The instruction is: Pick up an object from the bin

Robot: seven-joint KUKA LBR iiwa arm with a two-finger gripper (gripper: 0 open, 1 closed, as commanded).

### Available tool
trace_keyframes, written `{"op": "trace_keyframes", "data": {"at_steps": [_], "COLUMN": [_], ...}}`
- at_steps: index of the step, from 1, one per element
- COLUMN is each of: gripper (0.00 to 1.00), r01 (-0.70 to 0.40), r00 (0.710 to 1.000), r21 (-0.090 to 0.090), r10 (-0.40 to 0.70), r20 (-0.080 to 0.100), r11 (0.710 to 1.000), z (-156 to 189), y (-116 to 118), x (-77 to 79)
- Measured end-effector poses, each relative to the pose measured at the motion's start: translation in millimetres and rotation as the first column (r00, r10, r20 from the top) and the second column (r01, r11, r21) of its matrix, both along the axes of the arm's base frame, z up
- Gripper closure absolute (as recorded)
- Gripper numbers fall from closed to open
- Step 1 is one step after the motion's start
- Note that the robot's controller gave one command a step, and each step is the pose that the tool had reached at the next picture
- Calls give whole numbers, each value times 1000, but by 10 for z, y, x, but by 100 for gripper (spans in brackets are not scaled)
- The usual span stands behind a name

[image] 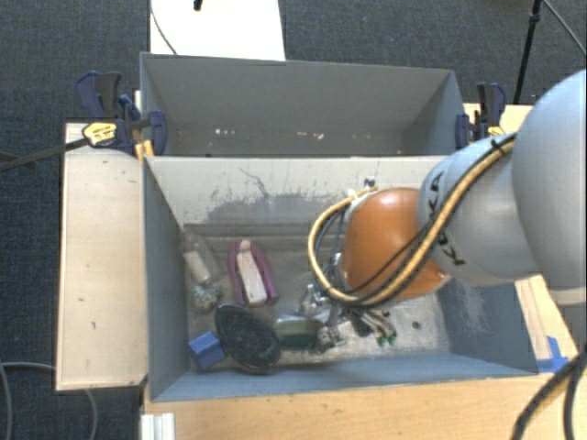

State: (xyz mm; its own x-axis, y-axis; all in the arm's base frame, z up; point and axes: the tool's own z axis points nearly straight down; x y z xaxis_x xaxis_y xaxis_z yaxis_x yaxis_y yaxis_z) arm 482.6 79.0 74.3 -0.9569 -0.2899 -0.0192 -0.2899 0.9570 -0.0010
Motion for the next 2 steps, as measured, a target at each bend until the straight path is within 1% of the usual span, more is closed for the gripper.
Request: {"op": "trace_keyframes", "data": {"at_steps": [1,2], "gripper": [100,100], "r01": [-179,-541], "r00": [984,841], "r21": [-5,-3], "r10": [179,541], "r20": [-7,-21], "r11": [984,841], "z": [1871,1279], "y": [-194,-364], "x": [119,94]}}
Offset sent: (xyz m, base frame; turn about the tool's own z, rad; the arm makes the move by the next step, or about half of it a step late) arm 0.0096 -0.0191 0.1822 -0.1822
